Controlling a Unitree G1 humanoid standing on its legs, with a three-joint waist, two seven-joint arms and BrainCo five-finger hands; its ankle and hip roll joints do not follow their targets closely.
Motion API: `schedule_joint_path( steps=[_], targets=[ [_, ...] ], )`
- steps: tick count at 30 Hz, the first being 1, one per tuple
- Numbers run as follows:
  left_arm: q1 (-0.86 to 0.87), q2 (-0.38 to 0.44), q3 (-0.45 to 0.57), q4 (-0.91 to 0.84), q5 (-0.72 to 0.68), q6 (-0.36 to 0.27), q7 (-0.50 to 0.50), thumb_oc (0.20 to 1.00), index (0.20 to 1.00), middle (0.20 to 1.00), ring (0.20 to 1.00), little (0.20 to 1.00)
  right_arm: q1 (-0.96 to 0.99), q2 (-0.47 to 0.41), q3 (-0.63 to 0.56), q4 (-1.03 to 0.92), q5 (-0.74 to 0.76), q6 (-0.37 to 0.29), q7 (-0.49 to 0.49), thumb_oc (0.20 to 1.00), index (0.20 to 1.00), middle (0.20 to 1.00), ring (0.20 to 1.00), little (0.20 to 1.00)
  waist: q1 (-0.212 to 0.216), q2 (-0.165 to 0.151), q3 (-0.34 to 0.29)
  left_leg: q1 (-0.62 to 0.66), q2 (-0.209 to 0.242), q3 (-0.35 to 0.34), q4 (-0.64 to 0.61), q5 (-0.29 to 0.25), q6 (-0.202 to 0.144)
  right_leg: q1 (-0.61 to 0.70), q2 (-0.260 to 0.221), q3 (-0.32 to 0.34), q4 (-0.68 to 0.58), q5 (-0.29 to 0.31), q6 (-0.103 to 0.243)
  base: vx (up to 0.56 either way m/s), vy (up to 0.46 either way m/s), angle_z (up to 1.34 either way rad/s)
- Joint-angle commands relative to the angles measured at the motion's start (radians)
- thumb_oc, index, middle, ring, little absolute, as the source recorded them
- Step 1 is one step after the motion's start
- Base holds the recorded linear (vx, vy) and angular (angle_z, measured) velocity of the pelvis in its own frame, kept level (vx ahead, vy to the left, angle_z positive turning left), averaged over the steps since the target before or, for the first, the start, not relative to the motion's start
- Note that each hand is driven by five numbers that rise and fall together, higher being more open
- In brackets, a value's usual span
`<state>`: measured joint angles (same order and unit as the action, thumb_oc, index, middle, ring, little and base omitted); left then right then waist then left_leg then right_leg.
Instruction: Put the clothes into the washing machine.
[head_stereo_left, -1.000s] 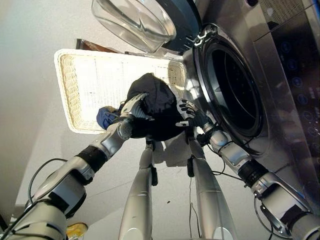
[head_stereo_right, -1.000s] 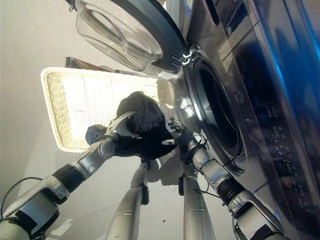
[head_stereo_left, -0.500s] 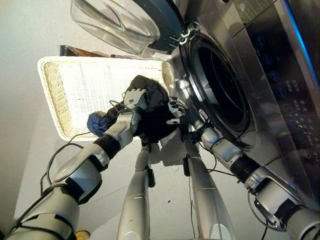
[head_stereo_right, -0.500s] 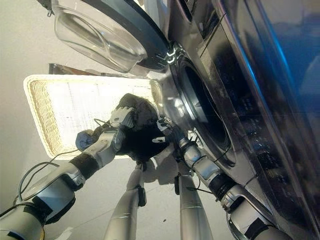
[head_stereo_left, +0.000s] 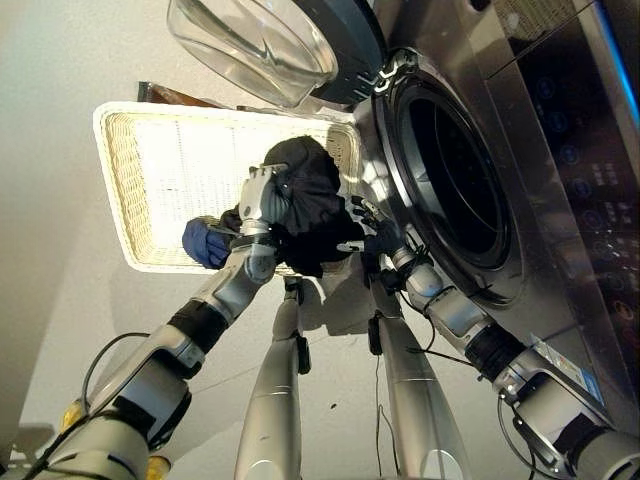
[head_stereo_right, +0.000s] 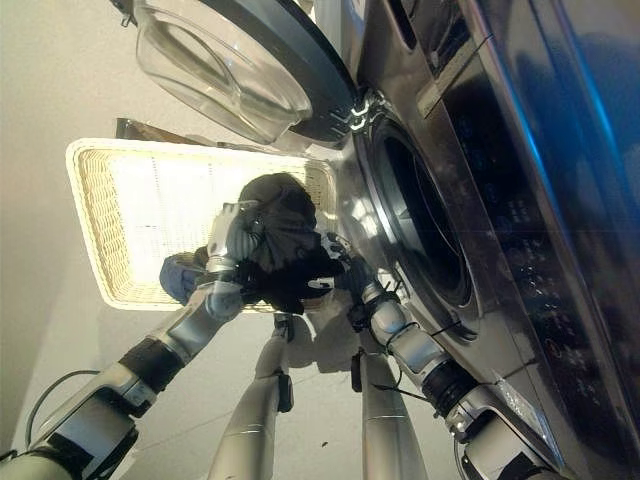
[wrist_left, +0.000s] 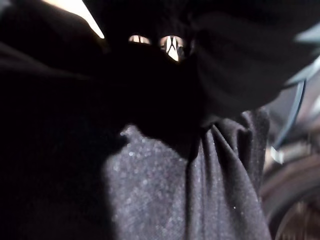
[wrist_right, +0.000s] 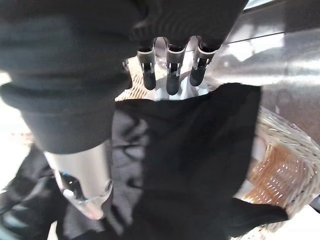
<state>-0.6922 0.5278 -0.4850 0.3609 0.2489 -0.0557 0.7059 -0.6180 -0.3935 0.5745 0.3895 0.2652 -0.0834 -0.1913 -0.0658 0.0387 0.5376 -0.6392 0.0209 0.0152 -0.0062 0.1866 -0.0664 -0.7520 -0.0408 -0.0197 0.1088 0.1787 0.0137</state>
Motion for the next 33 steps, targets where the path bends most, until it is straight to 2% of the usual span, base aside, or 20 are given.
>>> schedule_joint_path(
  steps=[1,5,9,14,19,21,24,25,27,29,30,32,33],
  targets=[
    [0.018,0.030,0.088,-0.153,-0.045,-0.098,0.036,0.200,0.200,0.200,0.200,0.200,0.025,0.022,-0.053,-0.113,-0.050,-0.044,-0.034,1.000,1.000,1.000,1.000,1.000,0.030,0.012,-0.018,-0.057,-0.060,-0.011,0.016,0.036,0.021,0.014,-0.001,-0.042,-0.018,0.034,0.050,-0.02,-0.038,0.05],
    [0.079,0.020,0.133,-0.253,-0.139,-0.153,-0.055,0.200,0.200,0.200,0.200,0.200,0.028,0.036,-0.077,-0.125,-0.102,-0.053,-0.078,1.000,1.000,1.000,1.000,1.000,0.046,0.023,-0.018,-0.059,-0.068,-0.016,0.020,0.031,0.027,0.013,-0.007,-0.051,-0.019,0.033,0.049,-0.01,-0.034,0.06],
    [0.159,-0.022,0.146,-0.362,-0.260,-0.207,-0.250,0.200,0.200,0.200,0.200,0.200,0.025,0.055,-0.110,-0.139,-0.147,-0.084,-0.138,1.000,1.000,1.000,1.000,1.000,0.062,0.037,-0.018,-0.055,-0.082,-0.026,0.025,0.025,0.037,0.019,-0.012,-0.060,-0.020,0.035,0.050,-0.01,-0.016,0.02],
    [0.193,-0.050,0.093,-0.430,-0.414,-0.181,-0.509,0.200,0.200,0.200,0.200,0.200,0.008,0.077,-0.139,-0.170,-0.150,-0.140,-0.144,1.000,1.000,1.000,1.000,1.000,0.065,0.051,-0.018,-0.054,-0.089,-0.027,0.028,0.025,0.044,0.023,-0.014,-0.061,-0.022,0.041,0.051,-0.01,0.009,0.02],
    [0.188,-0.065,0.020,-0.424,-0.514,-0.162,-0.619,0.200,0.200,0.200,0.200,0.200,-0.016,0.097,-0.128,-0.195,-0.117,-0.193,-0.126,1.000,1.000,1.000,1.000,1.000,0.058,0.055,-0.018,-0.049,-0.090,-0.023,0.027,0.026,0.049,0.029,-0.012,-0.057,-0.024,0.045,0.051,0.00,0.007,0.00],
    [0.179,-0.070,-0.002,-0.411,-0.545,-0.156,-0.649,0.200,0.200,0.200,0.200,0.200,-0.023,0.107,-0.117,-0.202,-0.111,-0.184,-0.098,1.000,1.000,1.000,1.000,1.000,0.054,0.054,-0.018,-0.047,-0.090,-0.022,0.027,0.027,0.050,0.030,-0.010,-0.055,-0.024,0.046,0.050,0.00,0.000,0.00],
    [0.175,-0.074,-0.020,-0.401,-0.570,-0.155,-0.684,0.200,0.200,0.200,0.200,0.200,-0.031,0.113,-0.090,-0.210,-0.089,-0.120,-0.008,1.000,1.000,1.000,1.000,1.000,0.052,0.051,-0.018,-0.045,-0.088,-0.019,0.023,0.030,0.050,0.032,-0.010,-0.055,-0.029,0.049,0.050,0.00,0.000,0.00],
    [0.168,-0.072,-0.029,-0.401,-0.607,-0.161,-0.723,0.200,0.200,0.200,0.200,0.200,-0.043,0.102,-0.052,-0.209,-0.098,-0.032,0.090,1.000,1.000,1.000,1.000,1.000,0.052,0.047,-0.018,-0.043,-0.086,-0.017,0.022,0.032,0.050,0.032,-0.010,-0.057,-0.030,0.051,0.049,0.00,0.000,0.00],
    [0.166,-0.069,-0.032,-0.400,-0.650,-0.177,-0.766,0.200,0.200,0.200,0.200,0.200,-0.049,0.087,-0.015,-0.196,-0.100,0.039,0.169,1.000,1.000,1.000,1.000,1.000,0.054,0.045,-0.018,-0.043,-0.085,-0.015,0.024,0.033,0.049,0.034,-0.013,-0.061,-0.032,0.052,0.050,-0.01,-0.035,0.00],
    [0.166,-0.059,-0.035,-0.404,-0.696,-0.203,-0.818,0.200,0.200,0.200,0.200,0.200,-0.061,0.053,0.038,-0.173,-0.110,0.139,0.302,1.000,1.000,1.000,1.000,1.000,0.059,0.041,-0.018,-0.040,-0.086,-0.016,0.025,0.034,0.048,0.038,-0.015,-0.068,-0.034,0.053,0.049,0.00,-0.041,0.02],
    [0.166,-0.058,-0.035,-0.405,-0.701,-0.206,-0.823,0.200,0.200,0.200,0.200,0.200,-0.062,0.048,0.046,-0.166,-0.109,0.152,0.321,1.000,1.000,1.000,1.000,1.000,0.060,0.041,-0.018,-0.041,-0.086,-0.017,0.026,0.034,0.048,0.039,-0.016,-0.069,-0.034,0.053,0.049,0.02,-0.042,0.03],
    [0.160,-0.048,-0.037,-0.413,-0.711,-0.218,-0.839,0.200,0.200,0.200,0.200,0.200,-0.075,0.015,0.101,-0.140,-0.119,0.215,0.447,1.000,1.000,1.000,1.000,1.000,0.066,0.037,-0.018,-0.041,-0.086,-0.019,0.028,0.036,0.047,0.040,-0.017,-0.073,-0.034,0.055,0.047,0.01,-0.044,0.03],
    [0.158,-0.034,-0.042,-0.419,-0.709,-0.225,-0.836,0.200,0.200,0.200,0.200,0.200,-0.080,-0.006,0.137,-0.130,-0.079,0.265,0.551,1.000,1.000,1.000,1.000,1.000,0.070,0.035,-0.018,-0.034,-0.086,-0.022,0.027,0.034,0.047,0.049,-0.016,-0.075,-0.034,0.050,0.045,-0.01,-0.035,0.03]
  ],
)
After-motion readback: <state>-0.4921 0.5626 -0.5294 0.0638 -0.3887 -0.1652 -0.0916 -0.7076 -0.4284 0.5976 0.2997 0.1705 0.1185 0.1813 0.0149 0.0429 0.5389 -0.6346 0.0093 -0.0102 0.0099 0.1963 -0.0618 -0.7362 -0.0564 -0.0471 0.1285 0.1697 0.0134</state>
